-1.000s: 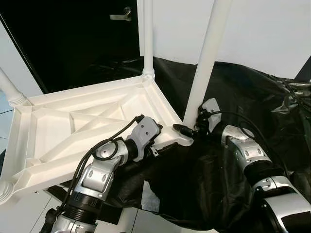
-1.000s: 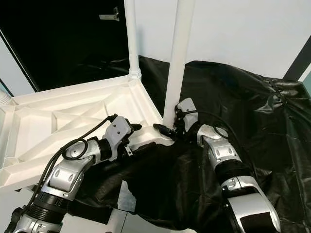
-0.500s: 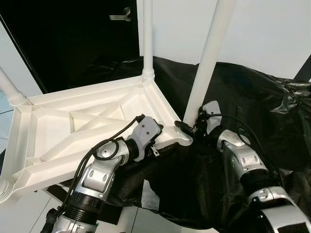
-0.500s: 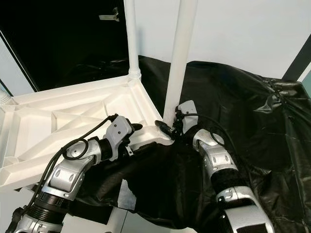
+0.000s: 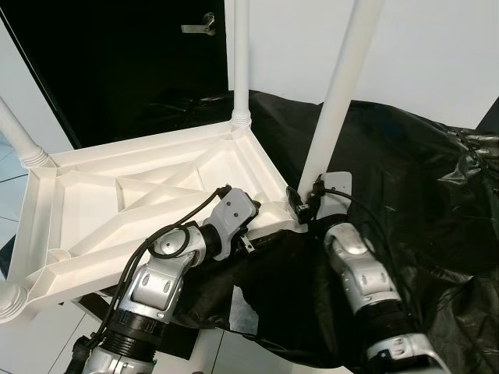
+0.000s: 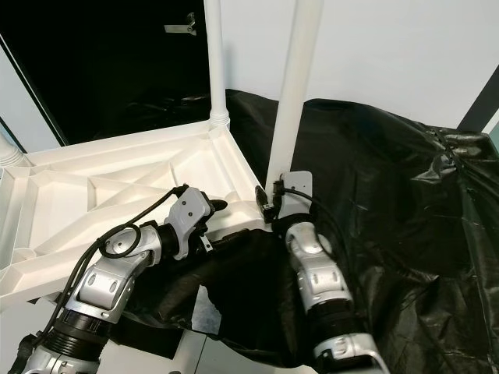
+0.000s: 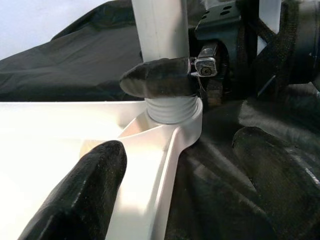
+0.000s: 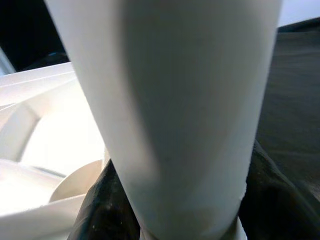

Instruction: Building children table

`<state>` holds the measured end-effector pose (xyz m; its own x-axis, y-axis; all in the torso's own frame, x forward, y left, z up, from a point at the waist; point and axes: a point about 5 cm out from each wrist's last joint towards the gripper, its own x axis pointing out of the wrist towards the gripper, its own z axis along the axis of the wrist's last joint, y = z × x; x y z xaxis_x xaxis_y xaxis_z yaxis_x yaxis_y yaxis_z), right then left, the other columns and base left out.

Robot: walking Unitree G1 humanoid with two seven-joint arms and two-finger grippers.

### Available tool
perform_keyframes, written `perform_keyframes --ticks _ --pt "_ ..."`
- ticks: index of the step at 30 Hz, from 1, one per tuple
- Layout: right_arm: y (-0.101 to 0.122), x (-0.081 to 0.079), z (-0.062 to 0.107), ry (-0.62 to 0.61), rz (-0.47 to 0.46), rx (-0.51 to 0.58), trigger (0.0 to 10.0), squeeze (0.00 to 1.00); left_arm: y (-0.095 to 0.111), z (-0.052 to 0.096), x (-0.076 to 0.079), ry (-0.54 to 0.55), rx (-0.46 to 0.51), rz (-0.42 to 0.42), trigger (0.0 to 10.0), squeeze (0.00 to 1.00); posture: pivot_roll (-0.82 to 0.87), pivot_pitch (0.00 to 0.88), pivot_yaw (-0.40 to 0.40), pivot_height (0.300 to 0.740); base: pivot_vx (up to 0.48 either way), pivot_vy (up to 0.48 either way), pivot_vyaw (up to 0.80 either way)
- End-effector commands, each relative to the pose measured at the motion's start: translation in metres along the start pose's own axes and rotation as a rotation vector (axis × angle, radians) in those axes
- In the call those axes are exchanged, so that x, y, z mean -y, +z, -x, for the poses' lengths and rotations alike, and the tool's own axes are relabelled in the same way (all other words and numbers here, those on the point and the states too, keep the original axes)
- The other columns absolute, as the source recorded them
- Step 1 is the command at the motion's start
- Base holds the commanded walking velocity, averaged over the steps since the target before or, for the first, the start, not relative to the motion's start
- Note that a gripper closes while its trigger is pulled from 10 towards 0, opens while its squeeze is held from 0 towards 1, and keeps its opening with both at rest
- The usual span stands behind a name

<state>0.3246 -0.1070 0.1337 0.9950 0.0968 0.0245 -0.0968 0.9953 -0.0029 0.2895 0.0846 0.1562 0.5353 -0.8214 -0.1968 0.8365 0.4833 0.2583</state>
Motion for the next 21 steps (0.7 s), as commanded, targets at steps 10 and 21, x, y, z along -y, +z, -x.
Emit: perform_keyframes --ticks 10,21 --pt "-0.005 0.005 0.009 -0.068 -0.010 -0.029 10.0 0.00 0.000 -0.002 0.001 0.032 -0.010 -0.008 10.0 0.00 -0.01 0.000 -0.030 0.740 0.000 0.000 0.00" --pt "0.008 0.010 0.013 0.003 0.002 0.040 10.0 1.00 0.001 -0.002 0.001 0.031 -0.008 -0.012 10.0 0.00 -0.01 0.000 -0.032 0.740 0.000 0.000 0.00"
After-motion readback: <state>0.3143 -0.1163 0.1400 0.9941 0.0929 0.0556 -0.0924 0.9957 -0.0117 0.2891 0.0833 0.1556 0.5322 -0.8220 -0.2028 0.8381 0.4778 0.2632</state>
